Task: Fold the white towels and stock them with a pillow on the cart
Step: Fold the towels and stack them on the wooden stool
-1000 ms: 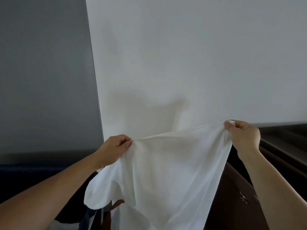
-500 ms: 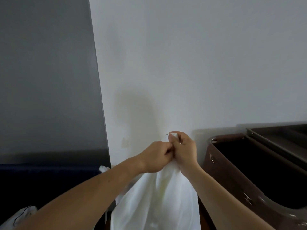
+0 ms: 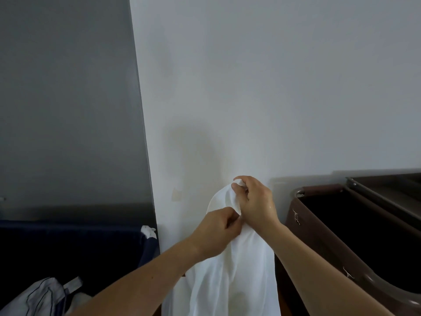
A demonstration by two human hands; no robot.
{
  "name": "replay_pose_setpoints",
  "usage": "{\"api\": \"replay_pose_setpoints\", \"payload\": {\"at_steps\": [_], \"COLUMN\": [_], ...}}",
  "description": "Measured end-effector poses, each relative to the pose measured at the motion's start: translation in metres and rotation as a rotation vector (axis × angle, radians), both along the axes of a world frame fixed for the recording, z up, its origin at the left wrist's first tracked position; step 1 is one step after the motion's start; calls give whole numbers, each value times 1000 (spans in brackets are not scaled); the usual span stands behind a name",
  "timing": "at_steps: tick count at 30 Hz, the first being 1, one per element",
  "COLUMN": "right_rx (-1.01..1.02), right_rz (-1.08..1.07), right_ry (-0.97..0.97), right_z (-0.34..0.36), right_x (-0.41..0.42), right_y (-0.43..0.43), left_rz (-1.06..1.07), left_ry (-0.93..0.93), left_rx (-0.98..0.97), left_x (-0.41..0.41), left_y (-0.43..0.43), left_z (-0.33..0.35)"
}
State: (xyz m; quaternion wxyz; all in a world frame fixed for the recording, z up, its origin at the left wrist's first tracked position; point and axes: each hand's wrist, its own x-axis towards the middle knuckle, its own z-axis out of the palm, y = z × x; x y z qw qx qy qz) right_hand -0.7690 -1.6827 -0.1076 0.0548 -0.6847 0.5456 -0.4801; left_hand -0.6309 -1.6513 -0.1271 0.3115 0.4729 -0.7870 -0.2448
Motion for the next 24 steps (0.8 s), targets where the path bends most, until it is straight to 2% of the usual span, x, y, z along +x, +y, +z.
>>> {"api": "replay_pose_setpoints", "payload": {"at_steps": [6,10,15,18,20,24], "right_rx": [-46,-81,-75,-69,-50,17], "right_rz": [-11,-71,-129,-164,-191,-252], "right_ry": [14,-69,-129,-182,-200,-221], "right_z": [13,23,31,34,34,21], "right_x": [9,-1,-13,-22,-33,-54], "right_y": [-14,-29,-39,-41,-43,-45], "left_rz": [82,1,-12,-38,26,75], "left_ry": [-46,-88,-74,-128,-75,-101], "left_rx": [-5,149,244,253,258,219], "left_x": [10,35,68,91,113,139], "left_y": [9,7,14,18,17,11], "left_z": [-11,-32,-70,-95,-110,-111]}}
